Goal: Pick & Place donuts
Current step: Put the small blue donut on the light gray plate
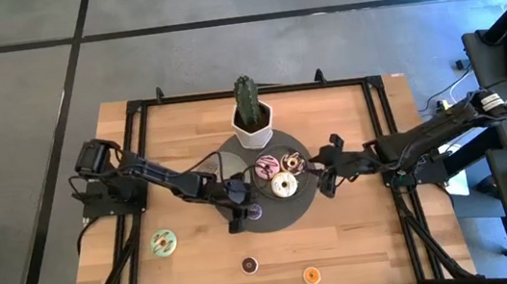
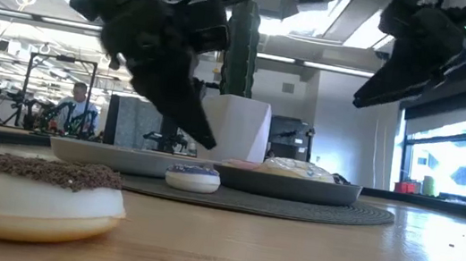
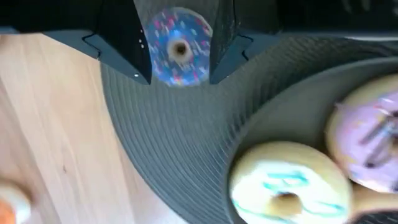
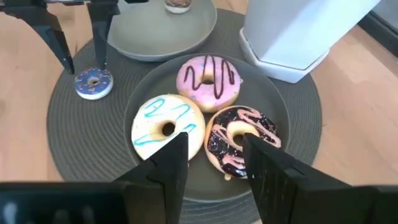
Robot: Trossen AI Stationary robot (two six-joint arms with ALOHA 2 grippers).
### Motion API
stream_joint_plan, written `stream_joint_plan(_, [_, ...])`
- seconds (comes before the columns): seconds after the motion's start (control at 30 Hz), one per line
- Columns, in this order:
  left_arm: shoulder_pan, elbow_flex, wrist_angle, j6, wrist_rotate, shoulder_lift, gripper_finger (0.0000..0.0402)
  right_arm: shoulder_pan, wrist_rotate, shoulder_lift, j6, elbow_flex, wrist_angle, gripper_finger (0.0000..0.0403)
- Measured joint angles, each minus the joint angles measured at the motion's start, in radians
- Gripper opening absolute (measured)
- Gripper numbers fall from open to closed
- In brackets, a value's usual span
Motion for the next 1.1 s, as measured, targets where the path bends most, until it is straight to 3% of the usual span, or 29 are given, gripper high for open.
stream_joint_plan(0.33, [-0.021, 0.023, -0.041, 0.039, -0.103, 0.042, 0.0121, 0.001, 0.004, -0.01, 0.0, -0.056, 0.061, 0.0155])
stream_joint_plan(0.53, [-0.021, 0.022, -0.059, -0.006, -0.104, 0.042, 0.0108, 0.001, 0.003, -0.011, -0.002, -0.056, 0.062, 0.0155])
stream_joint_plan(1.1, [-0.026, 0.023, -0.05, 0.01, -0.124, 0.078, 0.0124, 0.001, 0.002, -0.011, -0.003, -0.056, 0.061, 0.0155])
